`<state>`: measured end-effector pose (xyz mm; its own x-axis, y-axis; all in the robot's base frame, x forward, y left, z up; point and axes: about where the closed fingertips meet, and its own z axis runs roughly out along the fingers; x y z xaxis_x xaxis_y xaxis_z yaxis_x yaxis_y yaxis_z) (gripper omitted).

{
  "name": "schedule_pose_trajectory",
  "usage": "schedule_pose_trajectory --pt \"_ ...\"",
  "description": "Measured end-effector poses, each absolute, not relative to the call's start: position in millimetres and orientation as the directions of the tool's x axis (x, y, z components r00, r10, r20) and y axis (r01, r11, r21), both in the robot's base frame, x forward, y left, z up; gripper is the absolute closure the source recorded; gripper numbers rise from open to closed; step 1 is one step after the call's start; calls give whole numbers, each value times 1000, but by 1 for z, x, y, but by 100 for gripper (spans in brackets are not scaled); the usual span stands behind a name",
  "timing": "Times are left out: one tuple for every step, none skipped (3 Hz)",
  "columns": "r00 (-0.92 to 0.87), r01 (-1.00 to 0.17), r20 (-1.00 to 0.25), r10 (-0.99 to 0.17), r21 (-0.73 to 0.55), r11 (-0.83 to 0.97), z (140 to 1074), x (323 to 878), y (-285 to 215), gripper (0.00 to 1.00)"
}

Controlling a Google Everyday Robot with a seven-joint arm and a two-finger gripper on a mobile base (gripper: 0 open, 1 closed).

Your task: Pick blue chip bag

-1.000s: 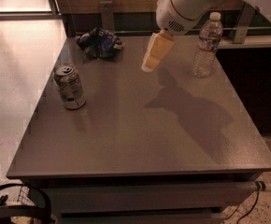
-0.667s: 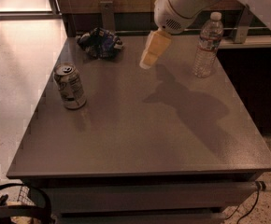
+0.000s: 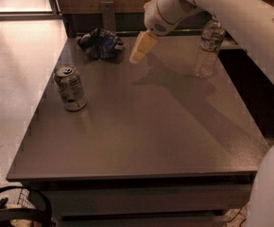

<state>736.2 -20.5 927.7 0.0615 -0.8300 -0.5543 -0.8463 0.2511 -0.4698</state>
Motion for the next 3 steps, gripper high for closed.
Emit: schedule_pose_trajectory --pt "64 -845 -602 -796 -457 278 910 767 -9 0" --pt "94 -860 -685 -722 -421 288 887 797 20 0" --pt "125 -873 -739 -662 -400 281 880 809 41 0"
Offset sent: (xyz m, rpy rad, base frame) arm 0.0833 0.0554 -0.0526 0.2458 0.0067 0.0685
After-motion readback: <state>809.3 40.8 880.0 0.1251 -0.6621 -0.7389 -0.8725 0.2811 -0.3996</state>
